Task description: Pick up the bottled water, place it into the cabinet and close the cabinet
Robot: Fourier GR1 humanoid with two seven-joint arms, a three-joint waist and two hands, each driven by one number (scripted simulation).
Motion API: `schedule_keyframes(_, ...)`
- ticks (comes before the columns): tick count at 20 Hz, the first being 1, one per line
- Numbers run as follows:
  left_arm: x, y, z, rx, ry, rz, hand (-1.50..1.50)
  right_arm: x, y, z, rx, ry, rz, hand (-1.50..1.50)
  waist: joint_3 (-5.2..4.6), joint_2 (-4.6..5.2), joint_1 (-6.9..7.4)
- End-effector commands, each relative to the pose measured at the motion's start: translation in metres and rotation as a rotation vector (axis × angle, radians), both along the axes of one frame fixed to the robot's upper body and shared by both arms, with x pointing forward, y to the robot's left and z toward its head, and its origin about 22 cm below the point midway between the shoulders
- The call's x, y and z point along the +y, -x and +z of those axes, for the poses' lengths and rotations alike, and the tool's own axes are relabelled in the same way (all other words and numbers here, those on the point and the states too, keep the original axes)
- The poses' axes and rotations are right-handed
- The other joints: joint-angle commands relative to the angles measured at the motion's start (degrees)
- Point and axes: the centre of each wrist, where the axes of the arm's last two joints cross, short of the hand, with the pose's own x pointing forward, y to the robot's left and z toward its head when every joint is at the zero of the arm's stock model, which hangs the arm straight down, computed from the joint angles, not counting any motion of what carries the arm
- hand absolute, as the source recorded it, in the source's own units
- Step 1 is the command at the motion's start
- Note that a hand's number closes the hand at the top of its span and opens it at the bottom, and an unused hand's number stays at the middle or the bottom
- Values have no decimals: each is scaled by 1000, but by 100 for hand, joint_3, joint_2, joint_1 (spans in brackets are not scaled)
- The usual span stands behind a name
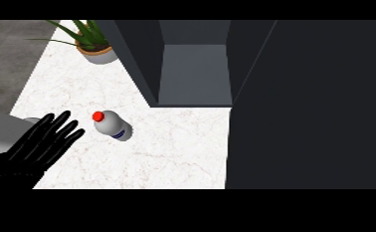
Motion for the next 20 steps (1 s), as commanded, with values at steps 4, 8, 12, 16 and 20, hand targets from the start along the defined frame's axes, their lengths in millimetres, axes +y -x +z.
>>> schedule_keyframes(4, 32, 16, -27, 17, -10, 11, -150, -3, 10, 3, 3, -2, 2, -150, 2, 0, 9)
schedule_keyframes(8, 19, -9, -10, -11, -5, 20, -150, -5, 18, -22, -6, 2, 3, -150, 5, 3, -34)
schedule_keyframes(12, 40, 3, -23, -23, 14, 30, -150, -2, 6, -5, -5, 10, 11, -150, 2, 5, 11)
schedule_keyframes(16, 42, 8, -35, -25, 9, 88, -150, -19, 24, -19, -15, 36, 9, -150, 4, -2, -2)
schedule_keyframes(20, 70, -26, -56, -24, -6, 113, -150, 3, 20, -23, -25, 19, 11, -150, 1, 6, -32)
